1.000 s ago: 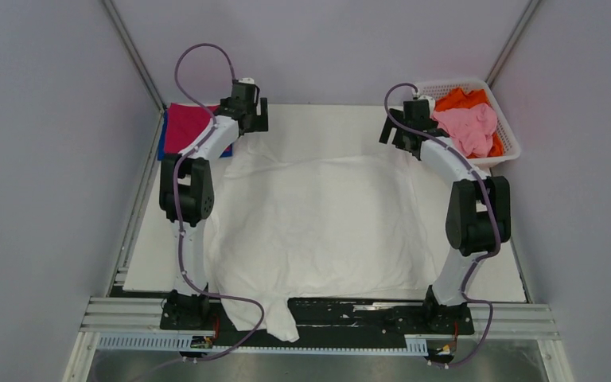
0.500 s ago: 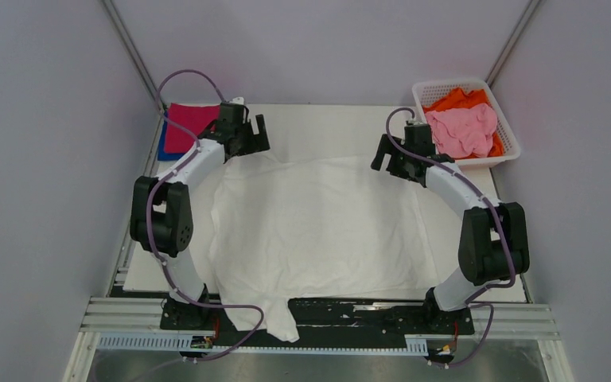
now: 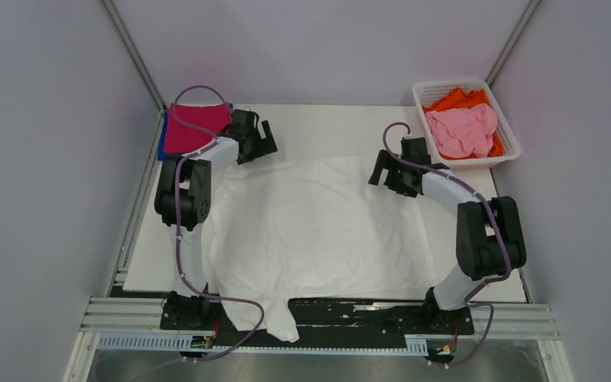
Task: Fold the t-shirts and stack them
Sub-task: Flatten out the tshirt
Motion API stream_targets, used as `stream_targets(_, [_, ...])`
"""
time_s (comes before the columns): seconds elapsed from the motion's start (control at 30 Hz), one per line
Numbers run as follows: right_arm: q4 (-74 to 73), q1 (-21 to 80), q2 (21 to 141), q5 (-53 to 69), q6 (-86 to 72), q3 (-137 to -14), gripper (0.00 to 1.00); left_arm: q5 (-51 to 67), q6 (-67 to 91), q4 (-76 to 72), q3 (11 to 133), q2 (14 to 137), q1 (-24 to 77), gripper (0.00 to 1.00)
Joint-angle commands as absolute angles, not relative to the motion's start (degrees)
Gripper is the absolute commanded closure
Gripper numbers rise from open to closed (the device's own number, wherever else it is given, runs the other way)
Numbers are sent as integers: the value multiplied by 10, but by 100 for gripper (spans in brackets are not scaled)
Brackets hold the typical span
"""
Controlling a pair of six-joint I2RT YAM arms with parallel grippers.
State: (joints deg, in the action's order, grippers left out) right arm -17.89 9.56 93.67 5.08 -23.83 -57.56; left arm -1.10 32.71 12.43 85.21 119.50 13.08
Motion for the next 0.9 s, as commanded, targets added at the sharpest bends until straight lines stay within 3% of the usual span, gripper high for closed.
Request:
stream_targets(0.0, [-149,97,950,50,-248,-577,0,-9,348,98,904,1219,127,0])
stream_targets(0.5, [-157,97,959,34,-240,-579,0,-39,334,109,982,1277,127,0])
stream_targets(0.87, [-162,96,956,28,-238,-580,0,14,331,69,1034,1329,127,0])
